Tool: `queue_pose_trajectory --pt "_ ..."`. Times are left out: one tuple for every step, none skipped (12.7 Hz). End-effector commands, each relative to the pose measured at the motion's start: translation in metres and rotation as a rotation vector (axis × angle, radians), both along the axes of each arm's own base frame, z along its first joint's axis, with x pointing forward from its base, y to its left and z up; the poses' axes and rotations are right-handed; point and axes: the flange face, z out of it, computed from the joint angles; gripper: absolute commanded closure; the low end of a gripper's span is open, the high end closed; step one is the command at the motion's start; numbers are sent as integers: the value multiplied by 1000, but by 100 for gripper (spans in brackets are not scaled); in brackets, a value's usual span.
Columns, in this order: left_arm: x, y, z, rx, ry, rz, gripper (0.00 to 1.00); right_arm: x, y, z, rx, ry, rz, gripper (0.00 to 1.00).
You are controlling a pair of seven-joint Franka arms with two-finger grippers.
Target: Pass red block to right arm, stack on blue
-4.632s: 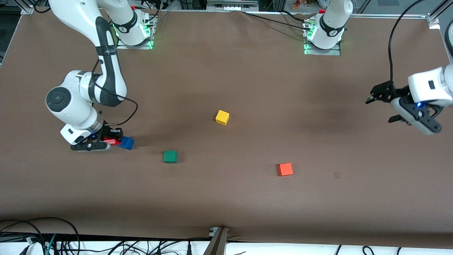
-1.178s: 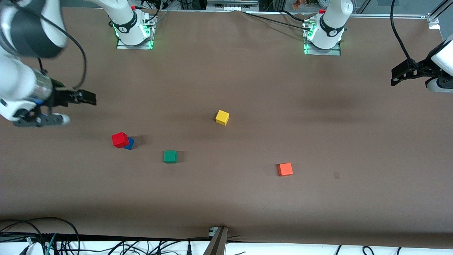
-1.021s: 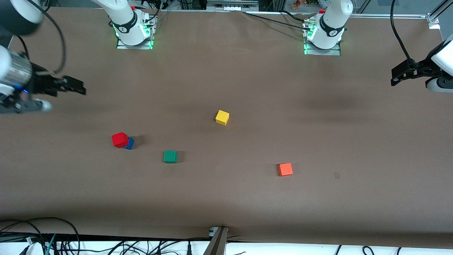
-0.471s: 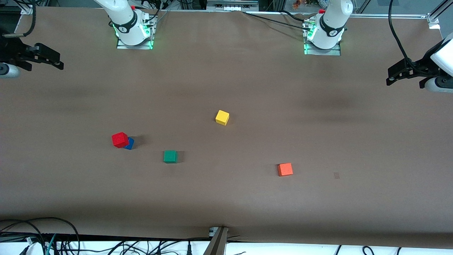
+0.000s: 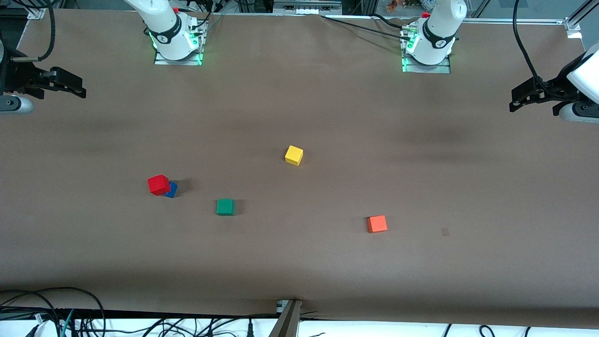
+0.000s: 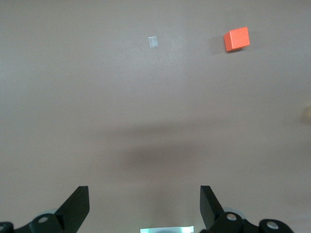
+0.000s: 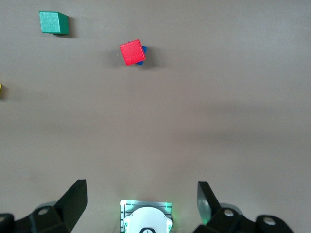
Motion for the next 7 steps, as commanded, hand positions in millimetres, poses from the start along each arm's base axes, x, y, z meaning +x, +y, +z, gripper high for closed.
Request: queue_pose_trajectory --pt "-4 -1 0 -15 16 7 0 8 1 5 -17 -8 -5 0" --pt "-5 -1 0 -15 20 7 0 8 1 5 -17 -9 -5 0" --pt "-5 0 0 -13 24 7 0 8 0 5 -18 -9 -7 0" --pt "-5 -1 0 -15 24 7 0 8 -1 5 -19 -9 -10 0" --pt "-5 -1 0 -13 23 6 0 8 2 5 -17 -11 -5 0" --pt "-5 -1 0 -13 24 6 0 8 3 6 -17 -14 -4 0" --pt "-5 -1 0 -13 23 6 0 9 4 5 -15 -14 -2 0"
